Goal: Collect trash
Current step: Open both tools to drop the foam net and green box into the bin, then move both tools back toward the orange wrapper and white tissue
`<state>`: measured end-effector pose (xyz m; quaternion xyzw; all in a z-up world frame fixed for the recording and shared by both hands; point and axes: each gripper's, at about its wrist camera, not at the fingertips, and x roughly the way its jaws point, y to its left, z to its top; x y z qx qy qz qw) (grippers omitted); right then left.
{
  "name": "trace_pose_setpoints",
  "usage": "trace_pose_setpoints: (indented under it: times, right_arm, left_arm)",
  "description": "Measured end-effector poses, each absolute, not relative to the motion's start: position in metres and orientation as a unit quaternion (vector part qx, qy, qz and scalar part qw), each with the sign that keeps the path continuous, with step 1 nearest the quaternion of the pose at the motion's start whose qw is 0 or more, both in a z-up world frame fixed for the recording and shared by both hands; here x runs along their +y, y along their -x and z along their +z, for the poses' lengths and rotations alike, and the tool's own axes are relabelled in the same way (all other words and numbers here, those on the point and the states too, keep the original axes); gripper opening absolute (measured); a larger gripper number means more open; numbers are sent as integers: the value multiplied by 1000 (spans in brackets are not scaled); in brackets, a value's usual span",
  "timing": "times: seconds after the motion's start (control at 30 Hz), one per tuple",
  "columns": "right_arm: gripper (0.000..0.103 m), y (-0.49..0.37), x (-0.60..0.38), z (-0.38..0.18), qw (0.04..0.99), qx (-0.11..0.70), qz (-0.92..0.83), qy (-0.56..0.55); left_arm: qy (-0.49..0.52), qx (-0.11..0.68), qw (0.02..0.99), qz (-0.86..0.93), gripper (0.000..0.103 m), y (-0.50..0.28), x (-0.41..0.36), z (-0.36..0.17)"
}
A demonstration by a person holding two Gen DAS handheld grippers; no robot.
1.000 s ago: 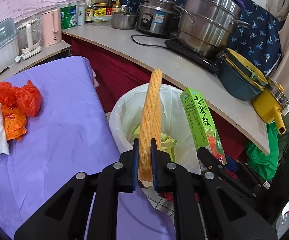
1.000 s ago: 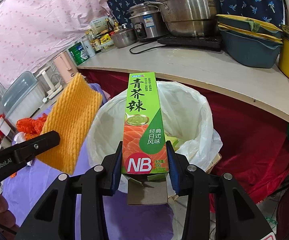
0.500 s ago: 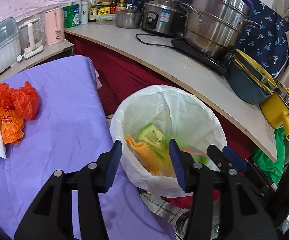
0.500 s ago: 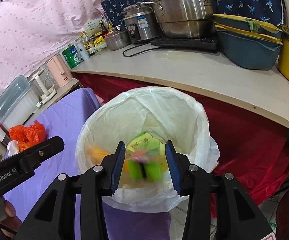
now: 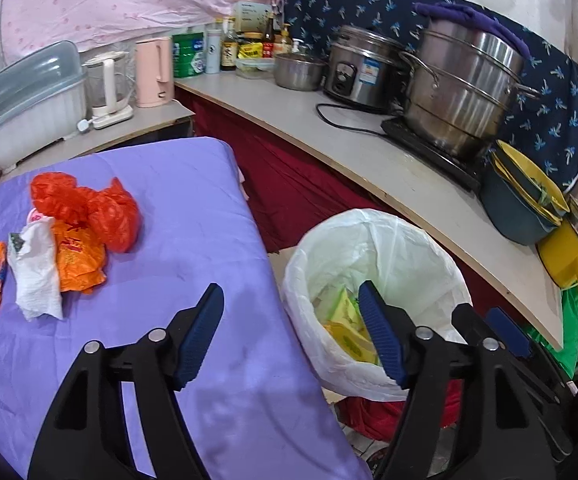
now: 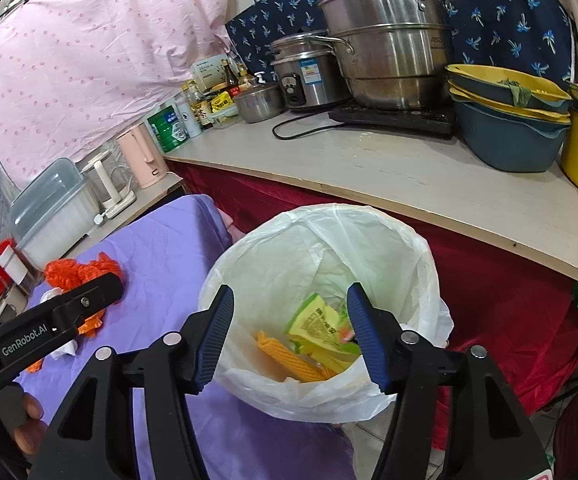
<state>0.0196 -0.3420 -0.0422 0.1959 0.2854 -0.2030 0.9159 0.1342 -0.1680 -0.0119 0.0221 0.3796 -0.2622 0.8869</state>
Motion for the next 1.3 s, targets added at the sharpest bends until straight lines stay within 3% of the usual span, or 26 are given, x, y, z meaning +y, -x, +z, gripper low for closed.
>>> trace_pose_setpoints:
  times: [0.53, 1.3]
  right_arm:
    - [82, -24, -282, -17, 933, 273, -175, -158]
    - [84, -64, -192, -33, 937, 310, -103, -125]
  left_arm:
    - [6, 364, 910, -201, 73, -132, -92, 3]
    - [46, 392, 913, -100, 79, -147, 27, -33]
